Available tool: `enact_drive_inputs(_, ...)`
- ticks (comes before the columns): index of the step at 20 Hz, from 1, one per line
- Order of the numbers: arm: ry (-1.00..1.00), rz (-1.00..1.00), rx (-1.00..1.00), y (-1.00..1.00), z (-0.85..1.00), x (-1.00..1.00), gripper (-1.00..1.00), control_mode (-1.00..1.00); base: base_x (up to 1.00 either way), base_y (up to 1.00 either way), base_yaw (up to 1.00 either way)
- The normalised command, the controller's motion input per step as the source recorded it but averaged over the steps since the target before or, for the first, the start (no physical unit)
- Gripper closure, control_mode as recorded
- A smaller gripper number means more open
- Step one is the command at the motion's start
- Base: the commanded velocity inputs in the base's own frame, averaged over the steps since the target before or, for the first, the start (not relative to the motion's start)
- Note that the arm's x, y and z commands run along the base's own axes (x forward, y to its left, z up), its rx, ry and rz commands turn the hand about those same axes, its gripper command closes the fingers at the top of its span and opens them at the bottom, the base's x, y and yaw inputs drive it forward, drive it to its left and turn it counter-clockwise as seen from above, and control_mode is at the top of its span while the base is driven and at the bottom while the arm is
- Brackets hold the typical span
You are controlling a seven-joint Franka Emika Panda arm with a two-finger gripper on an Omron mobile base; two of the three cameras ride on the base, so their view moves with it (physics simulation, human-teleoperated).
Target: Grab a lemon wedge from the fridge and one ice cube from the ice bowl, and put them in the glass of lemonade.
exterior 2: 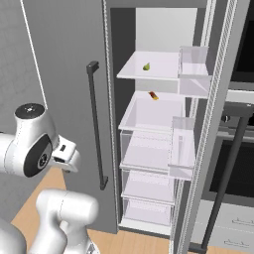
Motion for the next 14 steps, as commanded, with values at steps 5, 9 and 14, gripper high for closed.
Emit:
enact_drive_inputs(5, -0.03, 0.00, 0.00, -0.02, -0.09, 0.00, -1.00, 1.00, 0.00, -0.17, 0.00)
enact_drive_inputs(9, 0.00, 0.00, 0.00, 0.00, 0.00, 0.00, -1.00, 1.00, 0.00, -0.65, 0.00)
enact_drive_inputs(14, 0.00, 0.00, 0.00, 0.00, 0.00, 0.00, -1.00, 1.00, 0.00, -0.67, 0.00)
